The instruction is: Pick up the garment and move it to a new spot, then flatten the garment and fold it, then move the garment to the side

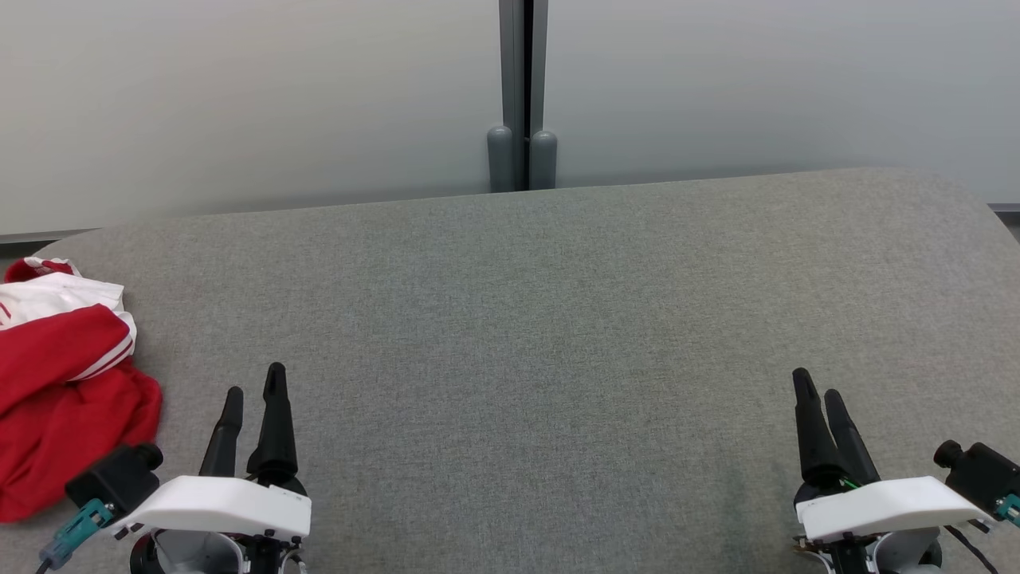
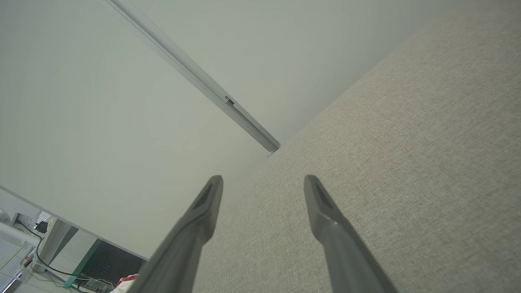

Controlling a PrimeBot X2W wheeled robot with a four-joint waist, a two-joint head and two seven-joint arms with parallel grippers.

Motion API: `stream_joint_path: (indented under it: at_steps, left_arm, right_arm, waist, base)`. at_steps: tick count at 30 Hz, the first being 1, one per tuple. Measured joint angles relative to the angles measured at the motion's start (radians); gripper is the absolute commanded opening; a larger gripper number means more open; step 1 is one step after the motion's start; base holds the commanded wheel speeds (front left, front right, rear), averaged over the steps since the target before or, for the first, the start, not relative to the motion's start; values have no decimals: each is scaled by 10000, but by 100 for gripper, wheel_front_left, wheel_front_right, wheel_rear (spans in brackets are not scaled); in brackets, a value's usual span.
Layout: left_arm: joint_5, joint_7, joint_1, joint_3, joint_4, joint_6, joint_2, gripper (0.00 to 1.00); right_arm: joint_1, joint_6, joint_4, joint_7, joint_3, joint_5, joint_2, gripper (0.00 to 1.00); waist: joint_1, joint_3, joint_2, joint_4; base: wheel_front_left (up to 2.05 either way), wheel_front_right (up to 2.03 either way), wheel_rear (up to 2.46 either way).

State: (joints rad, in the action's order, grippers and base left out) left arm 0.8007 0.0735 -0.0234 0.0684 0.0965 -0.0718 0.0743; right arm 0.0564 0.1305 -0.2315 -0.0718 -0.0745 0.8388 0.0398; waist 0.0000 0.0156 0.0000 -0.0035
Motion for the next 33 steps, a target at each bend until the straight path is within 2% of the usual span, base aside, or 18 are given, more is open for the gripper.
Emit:
stream_joint_path:
  at_steps: [23,33]
  left_arm:
    - [-2566,621,166,694,-491,-686,194,100]
    - [-3685,871,207,895,-681,-754,251,100]
  right_arm:
    - [-1,0,169,-617,-374,-2211,38,100]
    - [-13,0,186,-880,-562,-3225,48,100]
  waist:
    - [0,1,0,-25]
    - [0,33,0,-6]
  base:
    - [0,0,0]
    - [0,0,0]
